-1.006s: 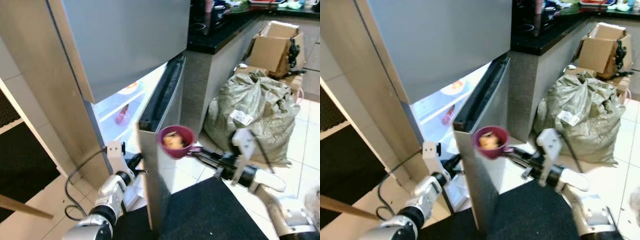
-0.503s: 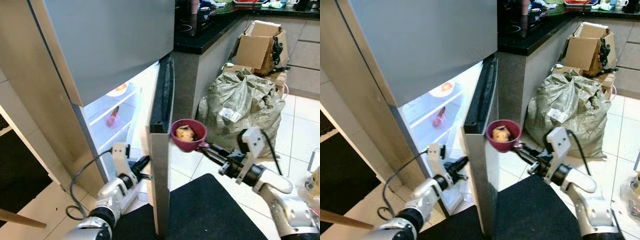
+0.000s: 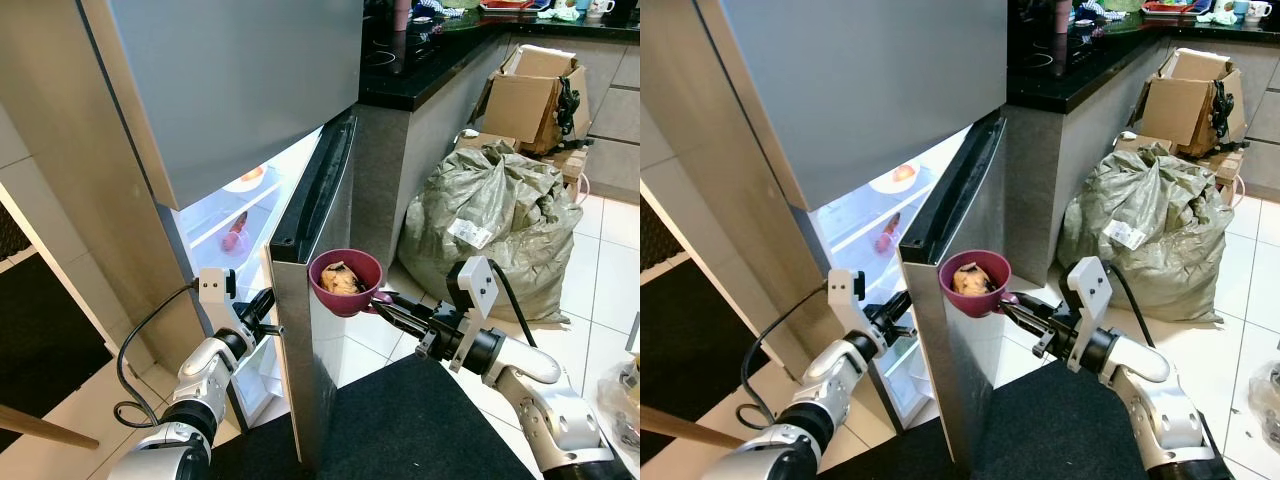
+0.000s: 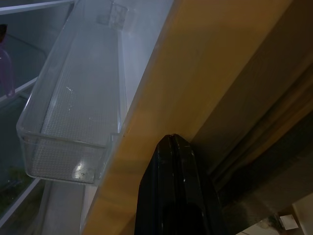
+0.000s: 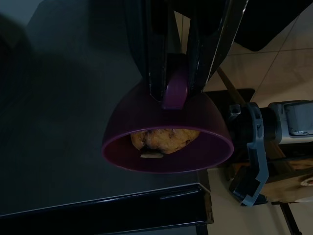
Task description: Restocking fridge
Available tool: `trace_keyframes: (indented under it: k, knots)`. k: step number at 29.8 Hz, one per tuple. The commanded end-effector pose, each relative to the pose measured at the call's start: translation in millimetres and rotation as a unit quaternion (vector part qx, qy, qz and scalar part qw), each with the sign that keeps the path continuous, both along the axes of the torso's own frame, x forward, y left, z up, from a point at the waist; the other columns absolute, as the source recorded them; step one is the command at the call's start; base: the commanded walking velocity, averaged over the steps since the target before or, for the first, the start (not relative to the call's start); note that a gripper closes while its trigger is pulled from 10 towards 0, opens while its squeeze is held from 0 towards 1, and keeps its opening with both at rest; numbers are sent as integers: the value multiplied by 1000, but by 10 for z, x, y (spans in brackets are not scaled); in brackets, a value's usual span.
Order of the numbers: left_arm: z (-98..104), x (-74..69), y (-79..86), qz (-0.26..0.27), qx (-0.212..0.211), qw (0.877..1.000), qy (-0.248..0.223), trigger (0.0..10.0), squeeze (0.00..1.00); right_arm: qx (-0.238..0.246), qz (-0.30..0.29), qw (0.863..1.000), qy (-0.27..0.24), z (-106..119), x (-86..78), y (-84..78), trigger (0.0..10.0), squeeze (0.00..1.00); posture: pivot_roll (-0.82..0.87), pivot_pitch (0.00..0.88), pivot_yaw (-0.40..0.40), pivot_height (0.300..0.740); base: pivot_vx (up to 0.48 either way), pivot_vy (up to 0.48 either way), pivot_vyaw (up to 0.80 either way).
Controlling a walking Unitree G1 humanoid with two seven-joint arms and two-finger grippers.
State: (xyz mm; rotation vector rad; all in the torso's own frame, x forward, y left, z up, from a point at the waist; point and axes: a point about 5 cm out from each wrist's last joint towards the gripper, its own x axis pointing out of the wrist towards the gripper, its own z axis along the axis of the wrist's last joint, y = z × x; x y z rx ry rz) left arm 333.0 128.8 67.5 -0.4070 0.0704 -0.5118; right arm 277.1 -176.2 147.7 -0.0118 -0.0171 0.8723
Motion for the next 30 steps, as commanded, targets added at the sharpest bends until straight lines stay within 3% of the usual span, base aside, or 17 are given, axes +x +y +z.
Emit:
trace_keyframes:
  k: [1,5,12,14,17,20,24,30]
  knots:
    - [36,12,-22,-5,0,1000,-11,10000,0,0,16,1000,-21,75,5,73,10000,0,-137,13,34,740,0,0,0]
    - [49,12,-51,-13,-7,1000,-14,10000,0,-1,16,1000,-20,73,6,70,10000,0,-137,13,34,740,0,0,0]
    - [17,-16,64,-3,-26,1000,-6,10000,0,-2,14,1000,-15,59,15,68,10000,0,-134,11,38,740,0,0,0]
    - [-7,-49,83,-22,-37,999,-3,10000,0,-2,14,1000,-15,57,17,70,10000,0,-133,11,37,740,0,0,0]
    - [-106,-190,177,-92,-40,995,12,10000,0,-2,16,1000,-15,58,28,76,10000,0,-127,7,36,740,0,0,0]
    - [-143,-249,283,-112,-32,993,21,10000,0,-3,17,1000,-16,58,35,80,10000,0,-125,5,35,740,0,0,0]
    - [-139,-275,456,-111,-3,994,21,10000,0,-4,19,1000,-15,57,39,83,10000,0,-121,2,31,740,0,0,0]
    - [-34,-195,715,-45,35,998,6,10000,0,-4,22,1000,-15,60,50,86,10000,0,-118,0,27,740,0,0,0]
